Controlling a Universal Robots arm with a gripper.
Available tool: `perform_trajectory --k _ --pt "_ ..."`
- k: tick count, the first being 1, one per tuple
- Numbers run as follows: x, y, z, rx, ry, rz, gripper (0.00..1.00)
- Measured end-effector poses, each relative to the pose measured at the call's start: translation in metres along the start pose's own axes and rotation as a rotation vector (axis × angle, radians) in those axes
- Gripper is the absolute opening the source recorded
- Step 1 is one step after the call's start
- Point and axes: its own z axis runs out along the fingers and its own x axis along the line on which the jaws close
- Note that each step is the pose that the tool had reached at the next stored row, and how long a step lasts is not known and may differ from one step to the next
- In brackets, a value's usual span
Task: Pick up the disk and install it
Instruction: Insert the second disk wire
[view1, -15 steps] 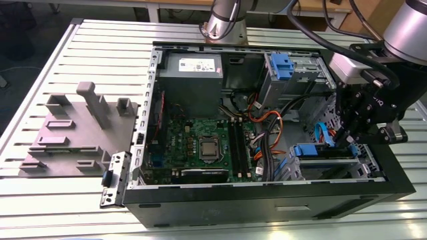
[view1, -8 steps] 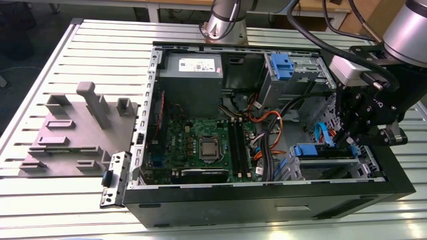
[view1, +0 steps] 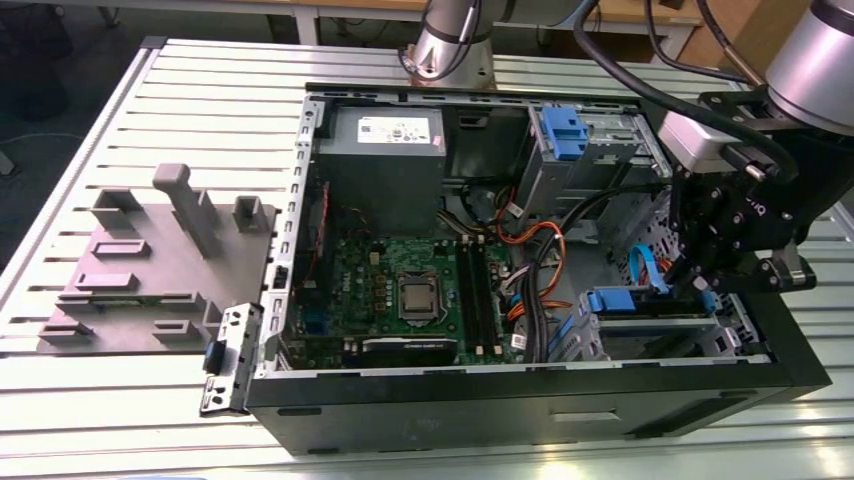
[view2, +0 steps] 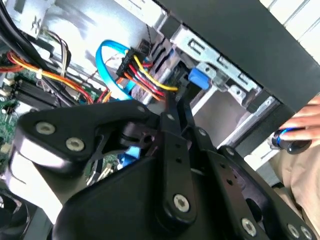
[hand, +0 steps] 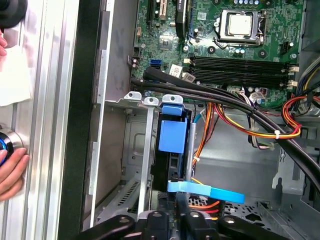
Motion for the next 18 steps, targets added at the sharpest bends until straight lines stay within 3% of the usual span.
perform_trajectory --k 1,2,18 --pt "0.0000 0.0000 0.0000 0.0000 0.0000 0.000 0.17" --pt "0.0000 0.0000 0.0000 0.0000 -0.0001 0.000 0.24" --pt "-0.0003 -0.0026 0.0002 -0.0012 -0.0002 0.000 0.24"
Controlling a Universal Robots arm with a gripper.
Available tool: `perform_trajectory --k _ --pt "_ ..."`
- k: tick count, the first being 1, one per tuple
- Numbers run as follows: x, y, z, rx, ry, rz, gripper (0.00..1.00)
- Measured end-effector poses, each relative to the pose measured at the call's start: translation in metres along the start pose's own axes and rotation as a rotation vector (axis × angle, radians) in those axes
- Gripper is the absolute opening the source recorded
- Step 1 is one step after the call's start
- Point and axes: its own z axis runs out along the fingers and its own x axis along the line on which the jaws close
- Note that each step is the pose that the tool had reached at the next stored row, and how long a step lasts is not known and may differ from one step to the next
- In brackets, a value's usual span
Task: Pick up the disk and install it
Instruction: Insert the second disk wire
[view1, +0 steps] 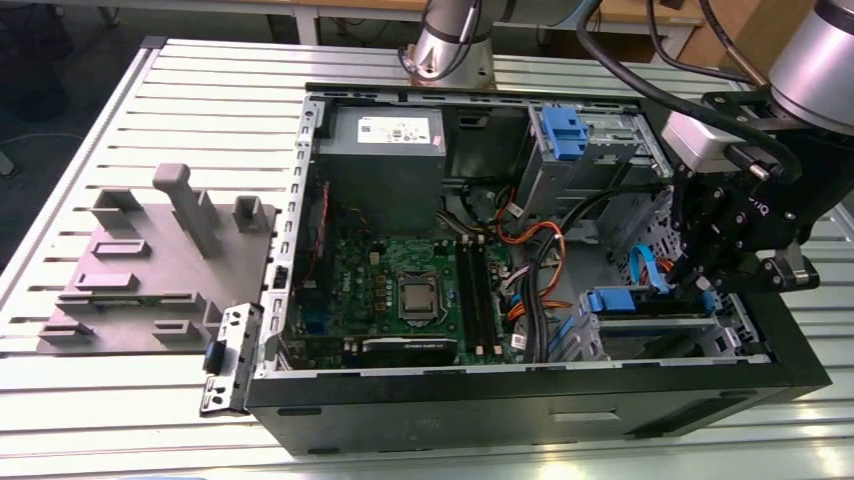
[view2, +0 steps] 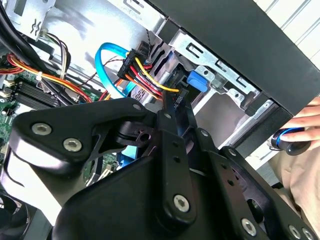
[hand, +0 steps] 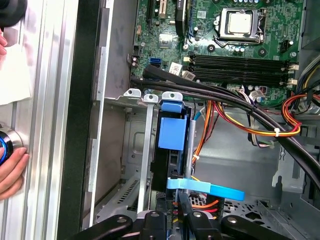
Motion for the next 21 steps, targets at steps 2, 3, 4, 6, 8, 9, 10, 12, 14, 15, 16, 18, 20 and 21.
perform_trajectory --k 2,3,4,6,8,9,10,12,14,15,16,18,20,21 --pt "0.0001 -0.0001 0.0002 0.0004 -0.0051 0.000 0.24" --pt "0.0000 -0.0001 0.0002 0.0005 -0.0060 0.000 0.24" --pt "0.0000 -0.0001 0.0003 0.0005 -0.0063 0.000 0.24" --pt "0.0000 -0.0001 0.0003 0.0005 -0.0066 0.000 0.24" --pt "0.0000 -0.0001 0.0002 0.0006 -0.0068 0.000 0.31" --pt "0.0000 -0.0001 0.0002 0.0006 -0.0070 0.000 0.31" --pt "0.0000 -0.0001 0.0002 0.0006 -0.0071 0.000 0.37" --pt "-0.0001 -0.0001 0.0005 0.0006 -0.0071 0.000 0.37" --pt "-0.0005 -0.0001 0.0014 0.0006 -0.0073 0.000 0.37" --pt "-0.0009 -0.0001 0.0021 0.0006 -0.0077 0.000 0.37" --pt "-0.0012 -0.0002 0.0028 0.0006 -0.0079 0.000 0.37" --pt "-0.0015 -0.0003 0.0034 0.0007 -0.0080 0.000 0.37" --pt "-0.0015 -0.0006 0.0035 0.0007 -0.0080 0.000 0.37" --pt "-0.0015 -0.0007 0.0035 0.0007 -0.0080 0.000 0.37"
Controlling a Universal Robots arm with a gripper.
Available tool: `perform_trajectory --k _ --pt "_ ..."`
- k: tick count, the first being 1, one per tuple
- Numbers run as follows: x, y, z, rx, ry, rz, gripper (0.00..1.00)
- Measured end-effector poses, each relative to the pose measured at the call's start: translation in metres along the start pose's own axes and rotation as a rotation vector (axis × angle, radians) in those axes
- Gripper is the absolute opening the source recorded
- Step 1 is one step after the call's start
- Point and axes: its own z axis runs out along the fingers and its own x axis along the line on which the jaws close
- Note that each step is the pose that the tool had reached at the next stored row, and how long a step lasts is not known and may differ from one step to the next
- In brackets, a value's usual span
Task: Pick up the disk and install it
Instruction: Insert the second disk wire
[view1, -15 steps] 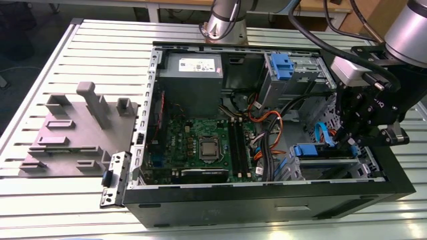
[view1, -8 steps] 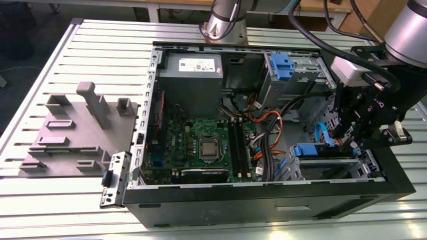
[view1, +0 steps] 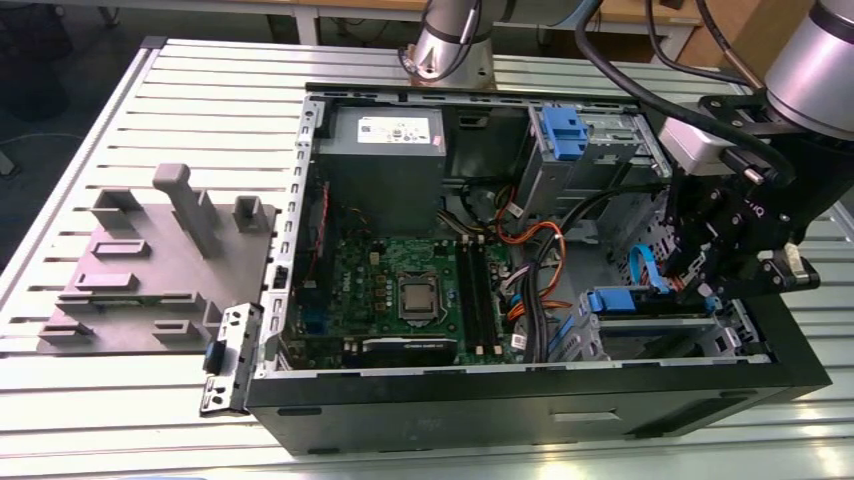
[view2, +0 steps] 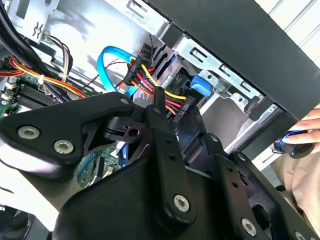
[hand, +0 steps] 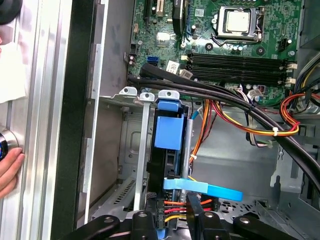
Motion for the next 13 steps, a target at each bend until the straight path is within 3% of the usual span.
perform_trajectory --k 8,11,13 --pt "0.0000 -0.0002 0.0001 0.0000 -0.0001 0.000 0.35" --pt "0.0000 -0.0002 0.0001 0.0000 -0.0001 0.000 0.22" --pt "0.0000 -0.0003 0.0001 0.0000 -0.0002 0.000 0.22"
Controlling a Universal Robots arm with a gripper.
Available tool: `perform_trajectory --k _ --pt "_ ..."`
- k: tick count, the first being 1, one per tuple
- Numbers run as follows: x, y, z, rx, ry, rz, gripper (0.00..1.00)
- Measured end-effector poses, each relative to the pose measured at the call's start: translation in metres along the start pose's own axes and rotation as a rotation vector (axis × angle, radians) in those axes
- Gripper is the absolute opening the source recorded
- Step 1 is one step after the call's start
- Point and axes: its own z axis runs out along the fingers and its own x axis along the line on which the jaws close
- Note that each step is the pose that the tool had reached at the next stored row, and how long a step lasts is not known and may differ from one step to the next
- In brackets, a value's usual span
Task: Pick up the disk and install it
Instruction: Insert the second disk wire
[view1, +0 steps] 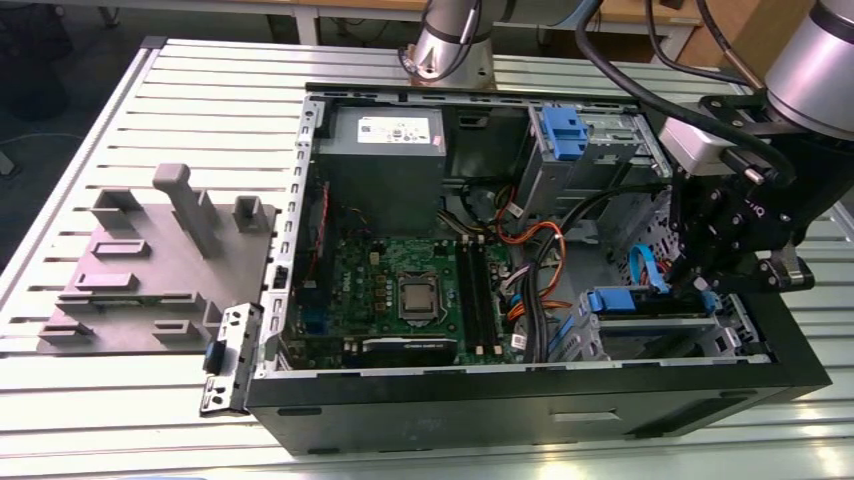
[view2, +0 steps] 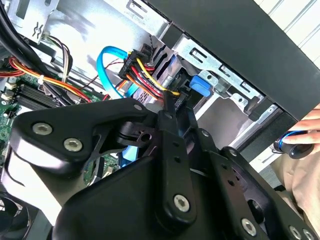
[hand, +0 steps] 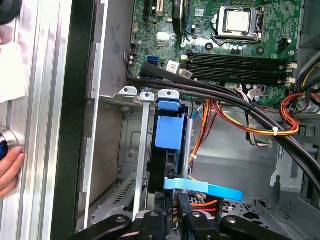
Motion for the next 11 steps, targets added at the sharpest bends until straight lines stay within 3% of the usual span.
perform_trajectory --k 4,11 --pt "0.0003 0.0000 -0.0030 0.0000 -0.0001 0.000 0.22" --pt "0.0002 0.0014 -0.0027 -0.0019 -0.0051 0.024 0.22"
